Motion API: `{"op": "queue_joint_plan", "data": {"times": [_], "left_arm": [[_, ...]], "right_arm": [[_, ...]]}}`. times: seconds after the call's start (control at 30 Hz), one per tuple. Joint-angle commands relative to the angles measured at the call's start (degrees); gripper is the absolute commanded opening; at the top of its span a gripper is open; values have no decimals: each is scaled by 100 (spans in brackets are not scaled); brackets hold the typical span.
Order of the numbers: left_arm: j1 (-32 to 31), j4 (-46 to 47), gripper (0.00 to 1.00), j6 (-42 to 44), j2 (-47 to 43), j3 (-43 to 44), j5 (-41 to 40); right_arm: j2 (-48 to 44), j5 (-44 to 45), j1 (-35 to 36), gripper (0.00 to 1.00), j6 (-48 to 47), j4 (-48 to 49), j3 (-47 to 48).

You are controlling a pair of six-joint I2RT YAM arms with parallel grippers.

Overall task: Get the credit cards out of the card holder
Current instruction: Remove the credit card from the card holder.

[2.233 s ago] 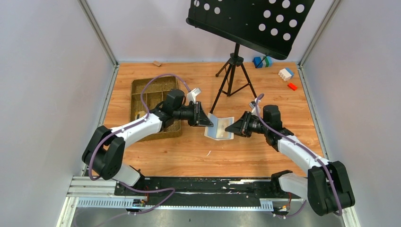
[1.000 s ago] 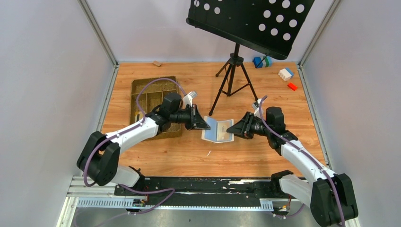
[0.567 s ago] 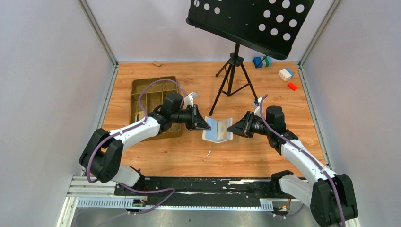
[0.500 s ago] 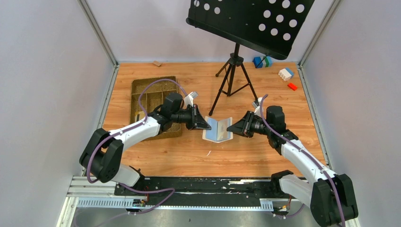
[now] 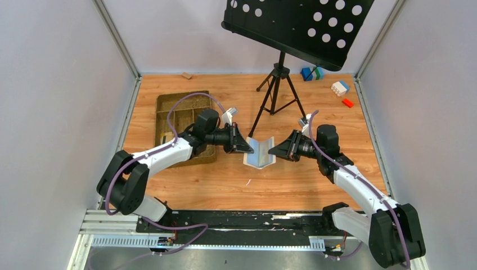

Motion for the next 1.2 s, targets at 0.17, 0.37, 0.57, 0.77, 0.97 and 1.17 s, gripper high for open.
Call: {"op": "queue_joint_plan", "data": {"times": [0.17, 0.37, 0.57, 0.77, 0.97, 1.17], "left_arm": [[-225, 80, 0, 45, 258, 372, 206], [-274, -69, 0, 151, 360, 407, 186], [-310, -76, 0, 141, 391, 424, 206], [-321, -121, 0, 164, 360, 476, 182], [-319, -180, 0, 185, 359, 468, 160], [-319, -233, 0, 212, 323, 460, 126]], "right_arm": [[76, -344, 272, 0, 199, 742, 372], [137, -85, 337, 0, -112, 89, 515], [146, -109, 426, 0, 67, 459, 450], [280, 277, 455, 0, -502, -811, 780], [273, 352, 456, 27, -542, -850, 681], [228, 381, 455, 48, -462, -738, 604]]}}
